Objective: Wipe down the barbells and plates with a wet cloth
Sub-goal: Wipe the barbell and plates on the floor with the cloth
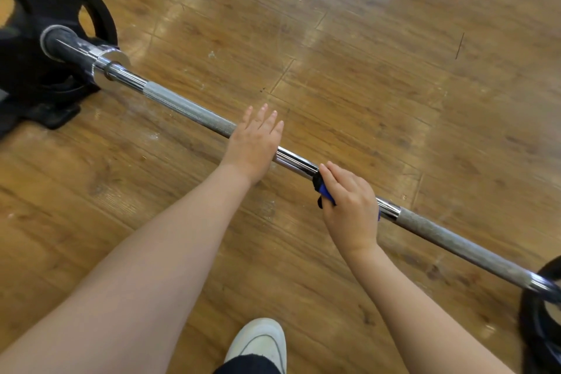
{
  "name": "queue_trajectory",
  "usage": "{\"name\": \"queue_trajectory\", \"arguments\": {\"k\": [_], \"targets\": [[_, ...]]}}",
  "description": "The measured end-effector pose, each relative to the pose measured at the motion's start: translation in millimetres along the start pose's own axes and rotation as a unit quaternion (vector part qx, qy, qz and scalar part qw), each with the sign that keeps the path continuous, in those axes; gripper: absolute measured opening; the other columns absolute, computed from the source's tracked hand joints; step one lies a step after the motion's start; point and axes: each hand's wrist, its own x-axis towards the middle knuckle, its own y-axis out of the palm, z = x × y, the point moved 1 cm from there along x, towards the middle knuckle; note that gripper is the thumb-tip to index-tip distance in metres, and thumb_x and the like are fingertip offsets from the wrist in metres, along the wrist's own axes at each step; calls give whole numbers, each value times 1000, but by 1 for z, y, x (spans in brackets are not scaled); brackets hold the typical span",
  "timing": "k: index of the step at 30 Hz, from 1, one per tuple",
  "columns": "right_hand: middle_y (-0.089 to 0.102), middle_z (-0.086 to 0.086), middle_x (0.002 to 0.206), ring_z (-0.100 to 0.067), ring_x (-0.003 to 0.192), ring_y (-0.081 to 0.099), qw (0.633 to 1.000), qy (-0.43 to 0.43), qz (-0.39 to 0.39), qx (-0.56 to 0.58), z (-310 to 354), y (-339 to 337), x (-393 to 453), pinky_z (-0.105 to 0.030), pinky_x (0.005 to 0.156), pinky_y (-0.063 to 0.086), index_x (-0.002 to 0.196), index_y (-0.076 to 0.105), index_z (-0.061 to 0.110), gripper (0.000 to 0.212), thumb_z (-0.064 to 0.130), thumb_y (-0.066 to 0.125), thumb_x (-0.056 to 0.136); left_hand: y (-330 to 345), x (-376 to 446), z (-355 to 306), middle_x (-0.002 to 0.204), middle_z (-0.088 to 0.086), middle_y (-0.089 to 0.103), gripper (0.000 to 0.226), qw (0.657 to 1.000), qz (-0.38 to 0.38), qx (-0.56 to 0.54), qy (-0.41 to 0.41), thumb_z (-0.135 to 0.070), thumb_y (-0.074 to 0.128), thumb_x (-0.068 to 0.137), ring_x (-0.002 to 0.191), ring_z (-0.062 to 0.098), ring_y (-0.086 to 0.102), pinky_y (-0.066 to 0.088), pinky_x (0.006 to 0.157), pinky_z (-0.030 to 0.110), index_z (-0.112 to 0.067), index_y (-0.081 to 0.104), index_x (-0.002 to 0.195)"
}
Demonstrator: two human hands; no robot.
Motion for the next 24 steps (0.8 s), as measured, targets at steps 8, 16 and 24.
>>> {"name": "queue_trajectory", "arguments": {"k": [8,16,24], "targets": [[71,-12,100,-30,85,69,999,50,-13,-19,-11,-19,-8,-37,76,52,100,71,-2,42,7,41,71,1,3,-1,158,11,11,61,1000,9,-5,-10,-11,43,96,146,27,1,-4,116,43,-10,16,150],[71,-11,99,-29,82,68,999,24,43,-10,22,5,18,-35,70,53,102,70,-2,45,7,37,72,2,2,-3,157,11,15,52,1000,5,0,-7,-10,36,100,146,27,3,-2,116,44,-10,20,149],[70,-14,105,-30,90,68,999,14,-8,-50,-33,-39,-26,-37,77,52,104,69,-2,38,0,49,72,-1,8,-3,155,9,26,46,1000,19,6,-5,-9,42,96,145,25,12,1,117,44,-13,38,142]]}}
